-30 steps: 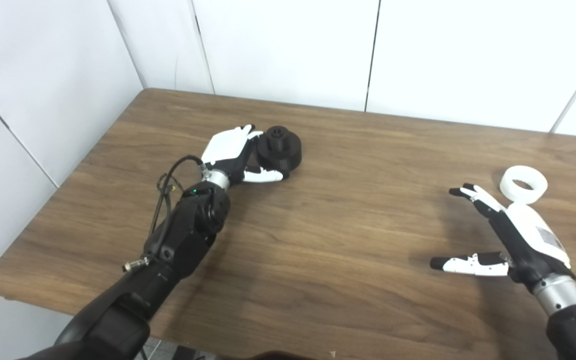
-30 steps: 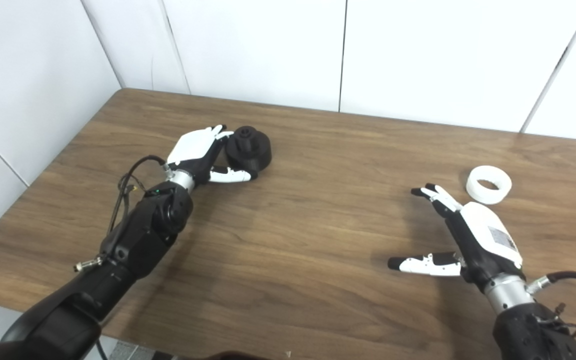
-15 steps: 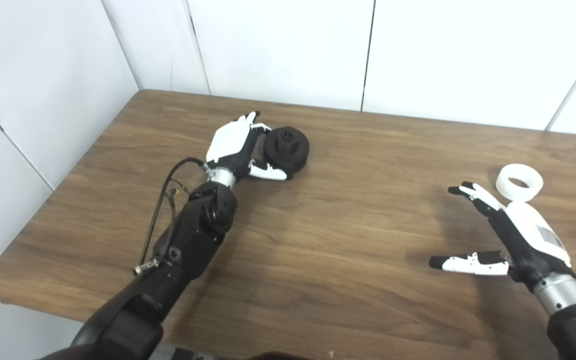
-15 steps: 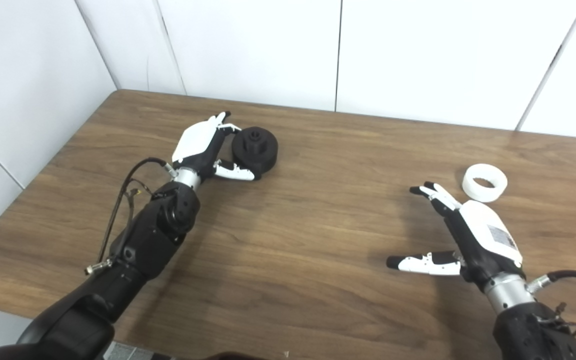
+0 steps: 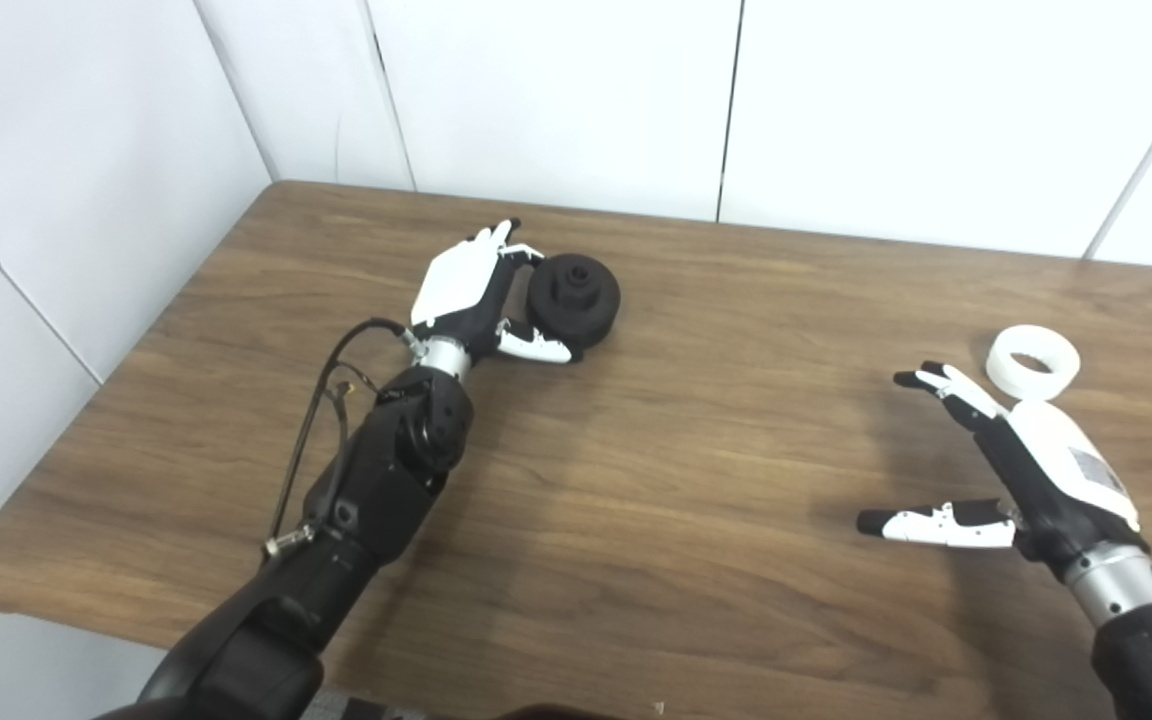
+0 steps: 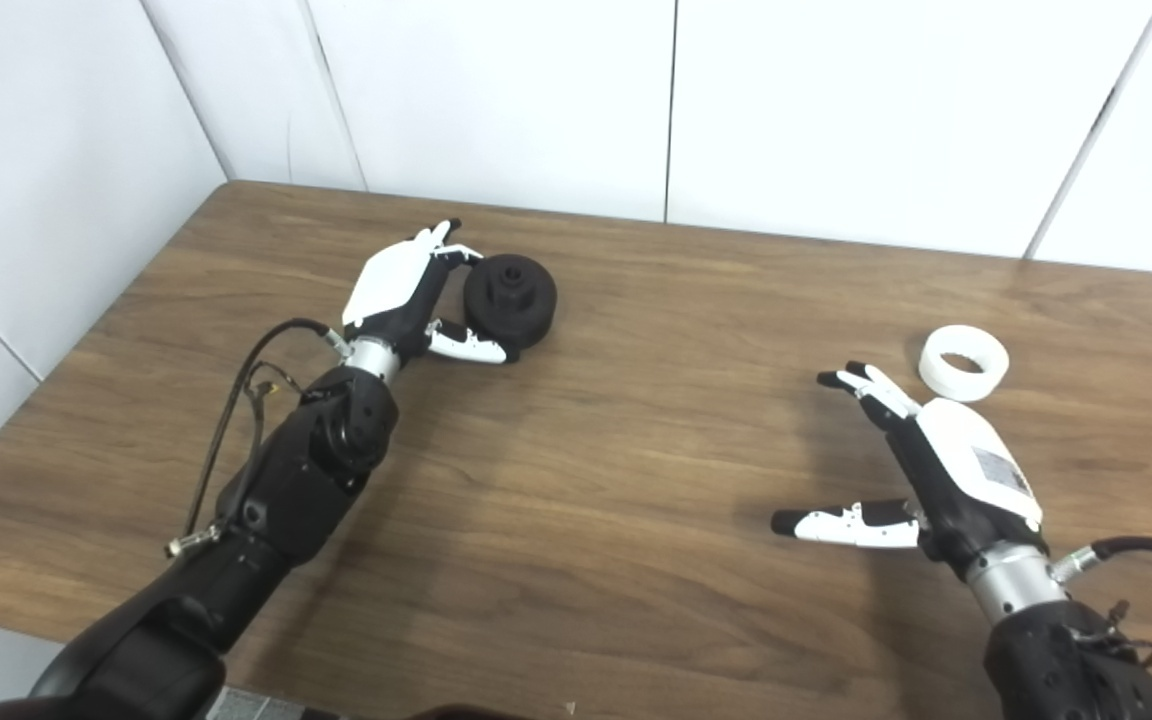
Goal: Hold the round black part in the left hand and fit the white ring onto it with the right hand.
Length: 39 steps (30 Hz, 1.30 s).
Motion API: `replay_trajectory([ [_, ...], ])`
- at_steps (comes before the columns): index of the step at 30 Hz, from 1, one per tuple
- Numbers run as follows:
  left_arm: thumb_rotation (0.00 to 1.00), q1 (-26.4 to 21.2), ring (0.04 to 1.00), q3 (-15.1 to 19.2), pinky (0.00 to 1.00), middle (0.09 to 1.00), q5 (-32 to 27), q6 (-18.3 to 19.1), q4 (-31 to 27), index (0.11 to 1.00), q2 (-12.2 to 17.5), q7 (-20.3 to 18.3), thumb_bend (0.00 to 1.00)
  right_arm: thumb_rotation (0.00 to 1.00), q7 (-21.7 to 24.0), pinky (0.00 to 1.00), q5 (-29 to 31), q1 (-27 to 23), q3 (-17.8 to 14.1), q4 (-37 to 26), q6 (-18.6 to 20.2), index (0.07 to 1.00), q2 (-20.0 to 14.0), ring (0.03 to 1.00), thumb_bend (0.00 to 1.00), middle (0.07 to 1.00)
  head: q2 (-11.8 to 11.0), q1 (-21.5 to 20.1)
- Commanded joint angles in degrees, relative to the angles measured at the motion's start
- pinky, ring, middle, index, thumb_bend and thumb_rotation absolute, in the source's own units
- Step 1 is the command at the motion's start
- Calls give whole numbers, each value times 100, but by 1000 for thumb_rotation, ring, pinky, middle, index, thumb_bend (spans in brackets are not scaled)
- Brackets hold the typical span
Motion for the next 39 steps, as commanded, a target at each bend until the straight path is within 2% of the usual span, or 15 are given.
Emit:
replay_trajectory([
  [1, 274, 28, 1000, -146, 995, 995, 82, -67, -202, 608, 0, -155, 875, 472, -39, 853, 30, -197, -83, -287, -14, 878, -38, 905, 943, 951, 29, -8],
  [9, 330, 345, 1000, -455, 994, 1000, 27, -31, -805, 600, -27, -592, 909, 512, -68, 845, -38, -266, -67, -241, -62, 882, -20, 911, 941, 953, 90, -244],
  [18, 357, 822, 1000, -852, 1000, 1000, 21, -161, -1853, 625, -11, -1233, 968, 560, -97, 832, -118, -357, -58, -224, -3, 894, 56, 914, 954, 965, 194, -814],
  [25, 387, 1119, 1000, -1123, 1000, 1000, 92, -397, -2381, 628, -63, -1428, 1000, 541, -117, 857, -153, -355, -111, -344, 104, 894, 154, 914, 942, 963, 265, -1155],
  [32, 391, 1410, 1000, -1358, 999, 1000, 191, -488, -2831, 631, -243, -1629, 1000, 529, -46, 874, -275, -348, -122, -514, 297, 896, 236, 915, 931, 963, 362, -1499],
  [39, 387, 1515, 1000, -1423, 1000, 1000, 258, -528, -2936, 631, -363, -1765, 1000, 539, 13, 855, -383, -354, -60, -582, 441, 901, 257, 913, 927, 965, 397, -1710],
])
